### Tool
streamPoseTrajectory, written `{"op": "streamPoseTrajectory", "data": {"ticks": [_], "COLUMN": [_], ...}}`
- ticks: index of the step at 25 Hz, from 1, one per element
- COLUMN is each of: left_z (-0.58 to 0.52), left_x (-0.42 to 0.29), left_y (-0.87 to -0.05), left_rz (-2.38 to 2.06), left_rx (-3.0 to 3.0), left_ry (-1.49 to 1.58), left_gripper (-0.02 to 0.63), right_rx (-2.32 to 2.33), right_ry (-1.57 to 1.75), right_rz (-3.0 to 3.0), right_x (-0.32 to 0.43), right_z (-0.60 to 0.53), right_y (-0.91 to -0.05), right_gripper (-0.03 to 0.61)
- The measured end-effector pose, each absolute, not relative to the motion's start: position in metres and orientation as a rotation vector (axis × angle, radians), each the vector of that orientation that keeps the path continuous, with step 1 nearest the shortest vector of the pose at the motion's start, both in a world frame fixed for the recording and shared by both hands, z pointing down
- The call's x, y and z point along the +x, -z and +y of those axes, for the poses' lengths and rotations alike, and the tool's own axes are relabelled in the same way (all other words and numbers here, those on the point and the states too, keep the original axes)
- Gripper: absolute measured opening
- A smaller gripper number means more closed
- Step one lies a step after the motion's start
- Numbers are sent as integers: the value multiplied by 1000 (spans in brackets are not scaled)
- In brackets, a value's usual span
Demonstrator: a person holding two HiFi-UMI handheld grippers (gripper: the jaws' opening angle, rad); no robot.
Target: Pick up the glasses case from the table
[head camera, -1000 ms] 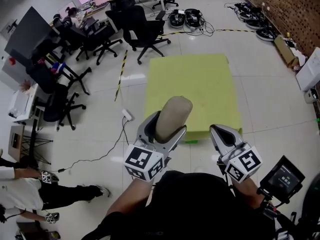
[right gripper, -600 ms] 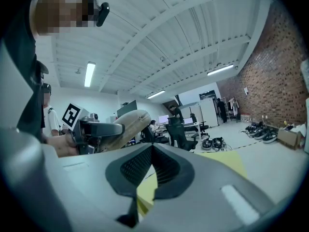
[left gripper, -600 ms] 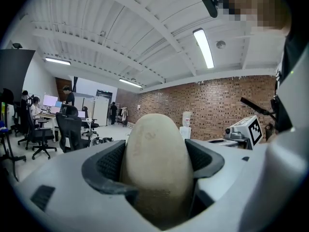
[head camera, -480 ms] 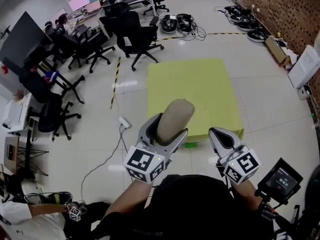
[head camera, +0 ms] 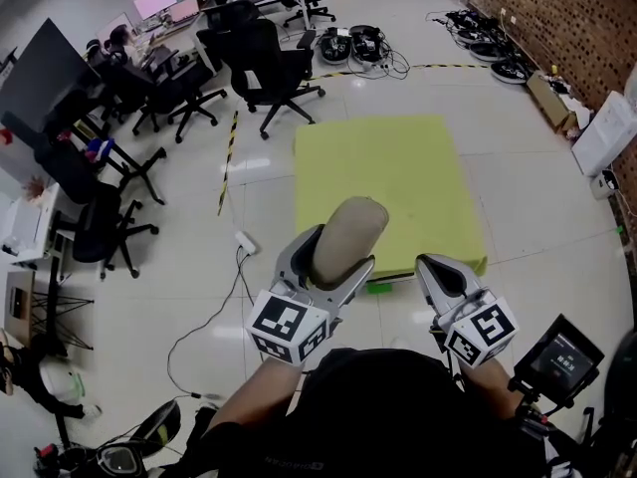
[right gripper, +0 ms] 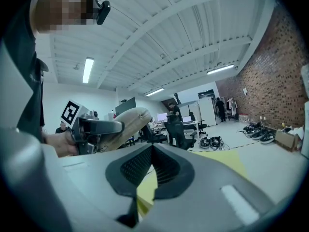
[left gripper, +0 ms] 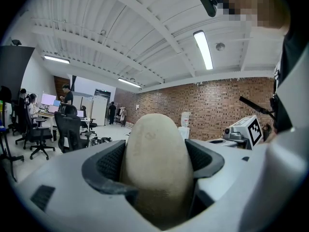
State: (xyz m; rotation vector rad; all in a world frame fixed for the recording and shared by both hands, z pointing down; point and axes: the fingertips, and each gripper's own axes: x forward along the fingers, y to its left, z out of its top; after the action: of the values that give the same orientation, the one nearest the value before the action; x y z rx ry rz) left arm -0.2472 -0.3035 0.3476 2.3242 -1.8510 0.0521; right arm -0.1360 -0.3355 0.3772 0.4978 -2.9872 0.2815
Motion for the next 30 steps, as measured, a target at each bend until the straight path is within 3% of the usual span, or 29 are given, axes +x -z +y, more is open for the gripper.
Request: {"op": "streamPoseTrajectory", "data": {"ticks": [30], "left_z": [-310], "left_x": [-245], "left_y": [-349], "left_rz": [-1850], "left_rx": [2334], "left_ry": [-56], "left_gripper": [390], "right_rx": [482], "right_ry": [-263], "right_rz": [-2958], "right_x": [-136], "right_z": [-337], "right_y": [-383], "right_gripper": [0]}}
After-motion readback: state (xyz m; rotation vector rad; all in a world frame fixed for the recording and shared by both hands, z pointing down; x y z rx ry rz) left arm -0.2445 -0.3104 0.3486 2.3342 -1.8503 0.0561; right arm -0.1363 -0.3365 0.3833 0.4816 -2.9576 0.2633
